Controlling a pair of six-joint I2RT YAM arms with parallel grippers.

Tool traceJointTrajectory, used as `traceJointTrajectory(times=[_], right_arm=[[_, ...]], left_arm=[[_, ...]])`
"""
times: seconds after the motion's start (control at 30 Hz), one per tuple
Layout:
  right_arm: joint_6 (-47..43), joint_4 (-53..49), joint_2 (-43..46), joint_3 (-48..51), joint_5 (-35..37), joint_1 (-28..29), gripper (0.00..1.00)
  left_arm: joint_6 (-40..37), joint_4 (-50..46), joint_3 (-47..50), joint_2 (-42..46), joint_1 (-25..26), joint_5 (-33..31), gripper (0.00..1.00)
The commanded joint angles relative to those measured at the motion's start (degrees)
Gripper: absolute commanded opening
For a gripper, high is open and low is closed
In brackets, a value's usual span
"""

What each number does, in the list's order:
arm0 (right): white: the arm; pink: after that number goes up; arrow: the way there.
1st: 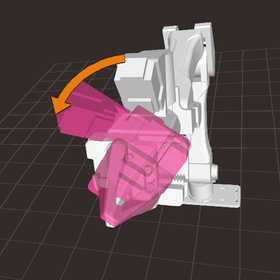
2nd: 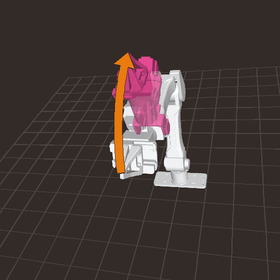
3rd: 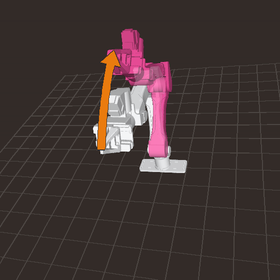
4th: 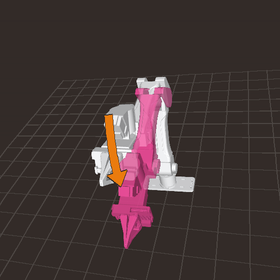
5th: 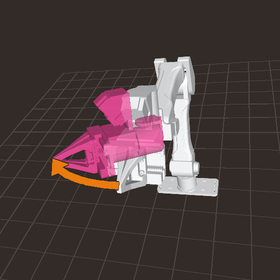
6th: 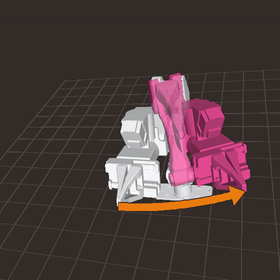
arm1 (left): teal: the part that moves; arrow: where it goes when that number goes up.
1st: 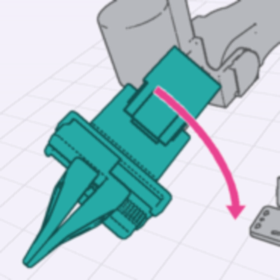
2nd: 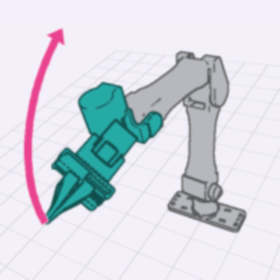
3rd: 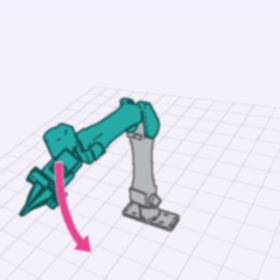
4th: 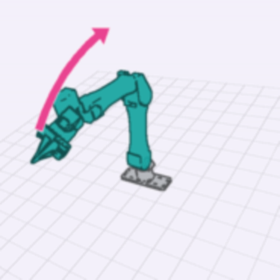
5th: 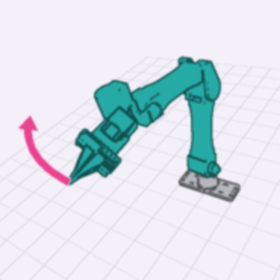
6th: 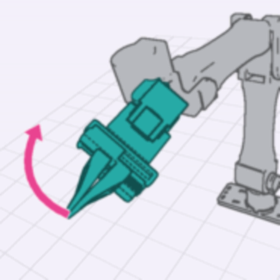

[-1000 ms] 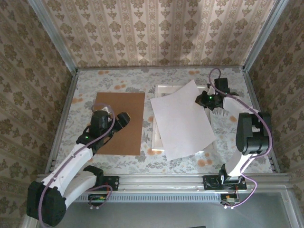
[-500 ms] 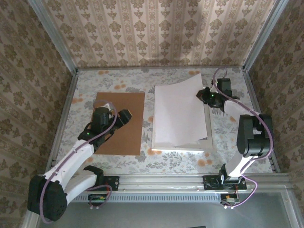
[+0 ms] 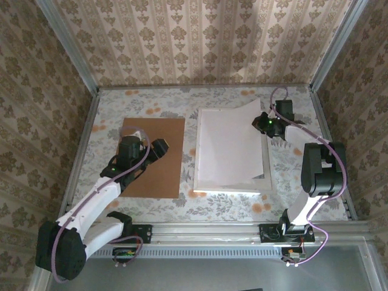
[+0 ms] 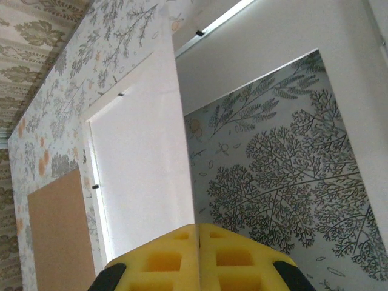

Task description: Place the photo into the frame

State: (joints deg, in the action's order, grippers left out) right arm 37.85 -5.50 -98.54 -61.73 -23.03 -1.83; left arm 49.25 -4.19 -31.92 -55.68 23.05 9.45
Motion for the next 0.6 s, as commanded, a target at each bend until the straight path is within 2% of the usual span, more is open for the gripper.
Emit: traceJointTrajectory(times=[0.0,0.33,0.43,0.57], right_arm=[[-3.07,-4.22,-0.6,-2.25,1.81,-0.7,0.0],[-3.7,-1.18,-4.48,-2.75,-0.76,-0.81,0.01],[-4.26,-0.99,-5.5,-2.95,-0.4,-0.87,0.09],[-5.7,-3.23,-6.93,-3.64,1.86,-0.81,0.3]], left_arm=[[-1.11,1.02,-1.48,0.05,-0.45,0.86,0.77],[-1.52,0.76,-1.56,-0.22,-0.46,0.84,0.77],[-1.7,0.75,-1.49,-0.3,-0.46,0.76,0.77],[-1.96,0.85,-1.82,-0.91,-0.46,0.91,0.77]])
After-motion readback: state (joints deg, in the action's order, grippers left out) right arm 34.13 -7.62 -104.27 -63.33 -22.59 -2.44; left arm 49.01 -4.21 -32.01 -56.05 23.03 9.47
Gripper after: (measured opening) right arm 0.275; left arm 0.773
